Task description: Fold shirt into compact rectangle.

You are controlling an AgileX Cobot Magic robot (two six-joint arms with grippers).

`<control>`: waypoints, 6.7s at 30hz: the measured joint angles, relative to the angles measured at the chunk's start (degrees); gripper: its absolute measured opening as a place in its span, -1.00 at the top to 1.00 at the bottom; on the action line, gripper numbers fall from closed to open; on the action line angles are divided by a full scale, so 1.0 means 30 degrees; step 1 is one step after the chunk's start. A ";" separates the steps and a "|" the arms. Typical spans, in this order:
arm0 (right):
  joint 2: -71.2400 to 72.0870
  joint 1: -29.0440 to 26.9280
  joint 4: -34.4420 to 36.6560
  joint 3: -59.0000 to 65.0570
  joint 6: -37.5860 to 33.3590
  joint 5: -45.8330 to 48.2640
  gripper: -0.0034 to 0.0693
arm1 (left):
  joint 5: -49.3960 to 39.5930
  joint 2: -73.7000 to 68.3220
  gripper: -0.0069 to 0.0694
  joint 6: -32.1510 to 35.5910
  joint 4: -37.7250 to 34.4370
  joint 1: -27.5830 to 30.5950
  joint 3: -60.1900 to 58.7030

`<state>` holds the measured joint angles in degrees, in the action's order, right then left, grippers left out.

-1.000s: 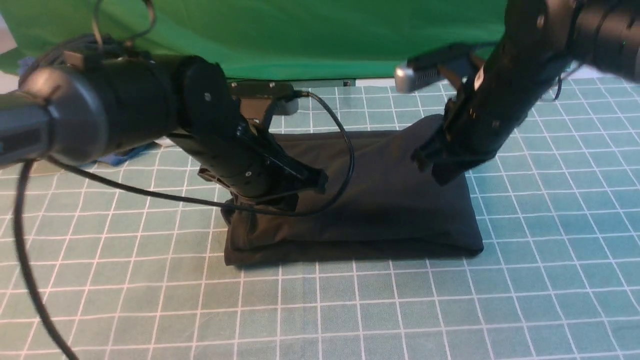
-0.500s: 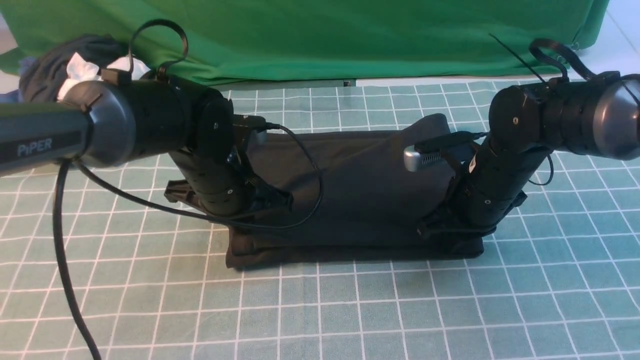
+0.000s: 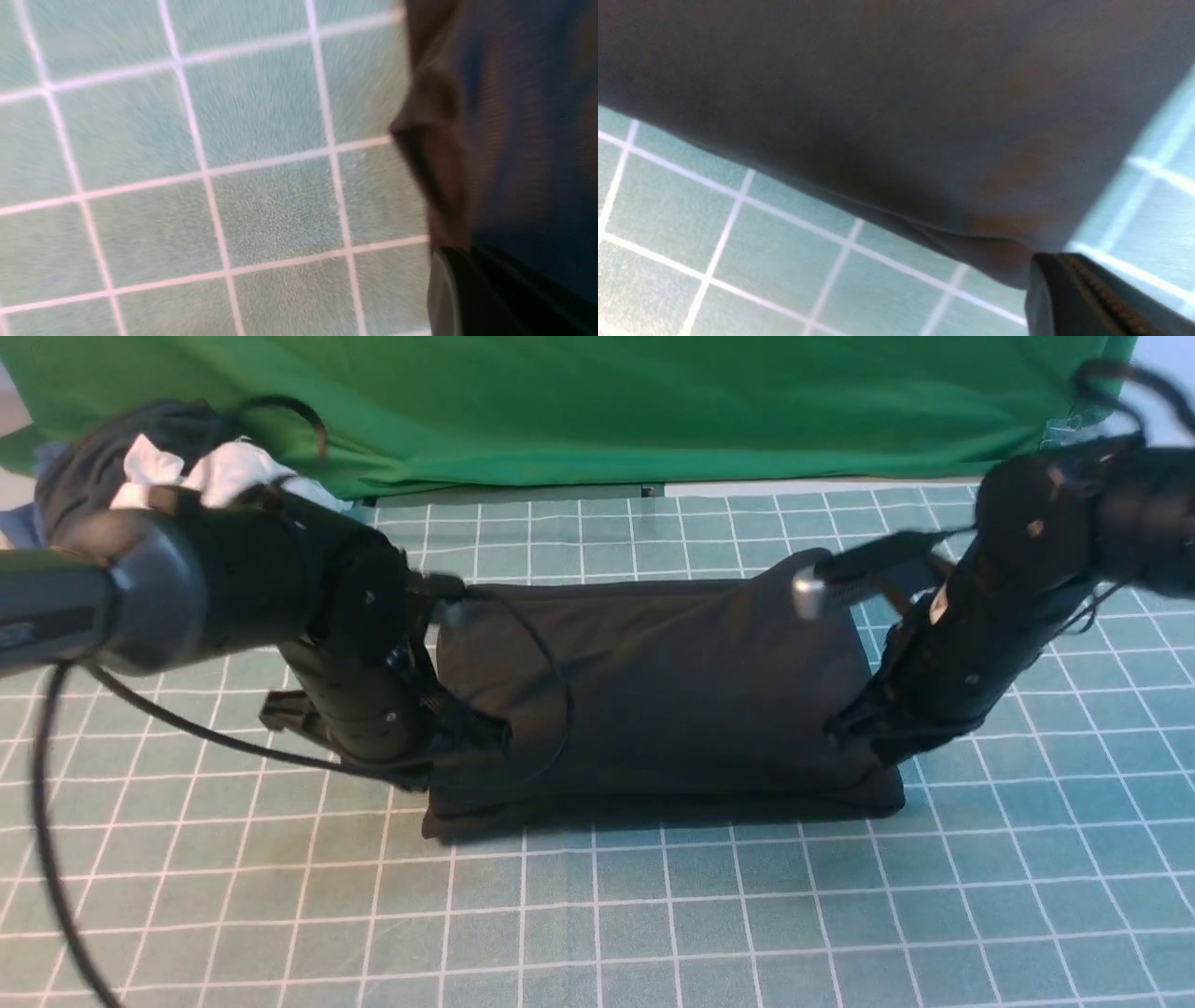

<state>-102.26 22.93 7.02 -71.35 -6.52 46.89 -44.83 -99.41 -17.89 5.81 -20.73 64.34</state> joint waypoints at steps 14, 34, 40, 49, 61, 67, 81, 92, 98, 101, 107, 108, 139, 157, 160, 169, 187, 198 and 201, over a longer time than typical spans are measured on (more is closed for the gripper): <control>0.2066 -0.2343 -0.0151 0.0000 -0.0049 0.0609 0.89 | -0.0434 0.3313 0.59 0.2685 -0.5042 -0.0019 -0.0108; 0.0969 -0.2379 0.1183 0.0000 -0.1435 -0.0675 0.88 | 0.2356 -0.2306 -0.85 0.0944 -0.4096 -0.0019 -0.0536; -0.0358 -0.2379 0.1229 0.0000 -0.1495 -0.0595 0.86 | 0.2796 -0.2380 0.23 0.1048 -0.4312 -0.0019 -0.0536; -0.1669 -0.2438 0.4388 0.0000 -0.4055 0.0995 0.25 | 0.2308 -0.1482 0.66 0.1604 -0.4301 -0.0019 -0.0535; -0.3164 -0.2438 0.5697 0.0000 -0.4503 -0.0557 -0.40 | 0.1992 -0.0235 0.66 0.1604 -0.4102 -0.0019 -0.0535; -0.3422 -0.2481 0.6364 -0.0020 -0.5447 -0.0168 0.51 | 0.1540 0.0248 0.66 0.1604 -0.4102 -0.0019 -0.0535; 0.0372 -0.1307 0.6636 0.2620 -0.4837 0.3116 0.72 | 0.0300 0.4668 0.66 0.1306 -0.4625 -0.0056 -0.4502; 0.2061 0.0190 0.5786 0.5803 -0.3466 0.0157 0.06 | 0.0819 0.6494 0.63 0.1096 -0.5912 -0.0099 -0.7693; 0.2128 0.0190 0.5654 0.5803 -0.3481 -0.0708 -0.36 | 0.0839 0.6517 0.13 0.1096 -0.5417 -0.0062 -0.7736; 0.2486 0.0190 0.5615 0.5803 -0.3481 -0.0813 -0.19 | 0.0304 0.6539 -0.22 0.1115 -0.5378 -0.0039 -0.7736; 0.5348 0.0190 0.5156 0.5803 -0.3481 -0.1816 0.48 | -0.1386 0.6539 -0.81 0.1396 -0.5074 -0.0039 -0.7736; 0.6102 0.0190 0.4921 0.5803 -0.3481 -0.2232 0.56 | -0.1671 0.6539 -0.84 0.1473 -0.4944 -0.0039 -0.7736; 3.1314 0.0190 0.0274 1.0280 -0.1299 -0.9946 0.91 | -0.1755 2.8794 0.79 0.1702 -0.0114 -0.0039 -0.8158; 3.2286 0.0190 0.0232 1.0832 -0.0964 -1.0324 0.82 | 0.1353 3.0730 0.78 0.1702 -0.0127 -0.0039 -1.1224; 3.2286 0.0190 0.0232 1.0832 -0.0964 -1.0324 0.78 | 0.1353 3.0730 0.78 0.1702 -0.0246 -0.0039 -1.1224; 3.2286 0.0190 0.0232 1.0832 -0.0964 -1.0324 0.72 | 0.1353 3.0730 0.78 0.1724 -0.0332 -0.0039 -1.1224; 3.2286 0.0190 0.0232 1.0832 -0.0957 -1.0360 0.57 | 0.4224 3.0713 0.78 0.4908 -0.0561 0.0586 -1.1790; 3.2286 0.0190 0.0215 1.0832 -0.0957 -1.0360 0.50 | 0.9351 3.2623 0.78 0.8427 -0.3569 0.6719 -1.6888; 3.2286 0.0190 0.0215 1.0832 -0.0957 -1.0360 0.48 | 0.9494 3.3112 0.78 0.8448 -0.3586 0.7169 -1.8295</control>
<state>-5.40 23.50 7.67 -38.85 -9.39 15.81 -16.34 -0.07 7.46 -4.95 0.78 9.45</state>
